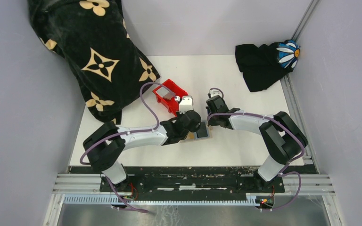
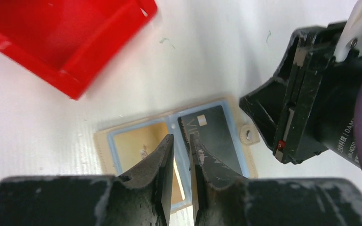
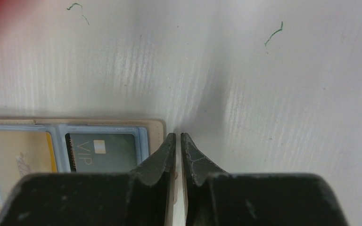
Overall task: Put the credit cards into the card holder
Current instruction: Insert the credit card into the card holder, then pick up the credit card from the storage box.
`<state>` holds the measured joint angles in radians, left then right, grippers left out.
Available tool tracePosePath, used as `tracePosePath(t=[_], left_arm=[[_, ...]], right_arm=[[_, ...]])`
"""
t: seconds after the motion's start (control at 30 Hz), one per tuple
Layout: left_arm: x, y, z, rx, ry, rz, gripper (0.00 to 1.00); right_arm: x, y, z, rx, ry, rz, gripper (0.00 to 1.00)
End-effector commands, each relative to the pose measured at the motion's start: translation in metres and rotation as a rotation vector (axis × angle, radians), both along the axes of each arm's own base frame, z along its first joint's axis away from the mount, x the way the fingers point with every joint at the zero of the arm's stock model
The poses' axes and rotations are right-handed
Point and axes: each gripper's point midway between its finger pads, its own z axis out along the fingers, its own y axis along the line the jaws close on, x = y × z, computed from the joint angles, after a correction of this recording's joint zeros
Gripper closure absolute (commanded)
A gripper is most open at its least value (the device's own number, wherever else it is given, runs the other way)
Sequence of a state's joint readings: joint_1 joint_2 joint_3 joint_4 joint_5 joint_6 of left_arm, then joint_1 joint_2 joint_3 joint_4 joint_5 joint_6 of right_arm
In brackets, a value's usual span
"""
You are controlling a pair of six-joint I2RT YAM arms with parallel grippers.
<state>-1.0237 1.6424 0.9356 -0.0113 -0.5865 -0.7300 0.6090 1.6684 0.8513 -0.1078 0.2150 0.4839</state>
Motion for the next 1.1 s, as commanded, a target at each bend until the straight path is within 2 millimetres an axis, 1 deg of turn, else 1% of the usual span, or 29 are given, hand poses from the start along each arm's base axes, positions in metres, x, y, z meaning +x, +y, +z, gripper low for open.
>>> tracePosePath(t=[0.0, 0.13, 0.2, 0.27, 0.33, 0.43, 0.5, 0.57, 0.6, 0.63, 0.67, 0.7, 0.77, 0.9, 0.97, 1.0, 1.07], left_arm=[[0.009, 0.035, 0.031, 0.020, -0.134, 0.134, 0.73], [0.001, 0.075, 0.029, -0.010, -0.173, 0.258, 0.68], [-0.003, 0.092, 0.030, -0.042, -0.191, 0.317, 0.65], [-0.005, 0.106, 0.037, -0.079, -0.221, 0.362, 0.63], [-0.007, 0.120, 0.048, -0.122, -0.258, 0.412, 0.55], [-0.008, 0.140, 0.059, -0.190, -0.299, 0.507, 0.38], [-0.008, 0.150, 0.065, -0.248, -0.323, 0.552, 0.30], [-0.007, 0.158, 0.070, -0.308, -0.341, 0.591, 0.23], [-0.005, 0.162, 0.072, -0.334, -0.345, 0.610, 0.22], [-0.003, 0.165, 0.073, -0.352, -0.346, 0.618, 0.21], [0.000, 0.168, 0.074, -0.368, -0.345, 0.624, 0.20], [0.004, 0.169, 0.075, -0.387, -0.339, 0.628, 0.20], [0.012, 0.175, 0.072, -0.415, -0.319, 0.644, 0.20], [0.029, 0.186, 0.059, -0.484, -0.258, 0.672, 0.19], [0.036, 0.191, 0.057, -0.520, -0.256, 0.678, 0.19], [0.040, 0.193, 0.056, -0.538, -0.261, 0.681, 0.20], [0.048, 0.195, 0.054, -0.574, -0.268, 0.679, 0.24]], right_arm=[[0.011, -0.002, 0.025, -0.036, -0.060, 0.000, 0.86], [0.021, -0.002, 0.045, -0.067, -0.101, 0.015, 0.84], [0.028, -0.002, 0.059, -0.091, -0.130, 0.024, 0.81], [0.035, 0.001, 0.073, -0.102, -0.155, 0.044, 0.77], [0.043, 0.007, 0.087, -0.095, -0.185, 0.071, 0.73], [0.059, 0.024, 0.112, -0.076, -0.244, 0.115, 0.71], [0.071, 0.041, 0.129, -0.044, -0.299, 0.175, 0.71], [0.085, 0.064, 0.149, 0.037, -0.396, 0.229, 0.70], [0.090, 0.075, 0.157, 0.085, -0.443, 0.256, 0.70], [0.093, 0.087, 0.164, 0.140, -0.473, 0.278, 0.65], [0.098, 0.099, 0.172, 0.188, -0.482, 0.295, 0.61], [0.101, 0.111, 0.177, 0.214, -0.472, 0.329, 0.61], [0.108, 0.134, 0.181, 0.247, -0.431, 0.379, 0.59], [0.125, 0.171, 0.184, 0.292, -0.416, 0.461, 0.58], [0.133, 0.187, 0.181, 0.305, -0.383, 0.493, 0.58], [0.137, 0.194, 0.176, 0.305, -0.363, 0.504, 0.58], [0.146, 0.206, 0.170, 0.308, -0.336, 0.520, 0.58]])
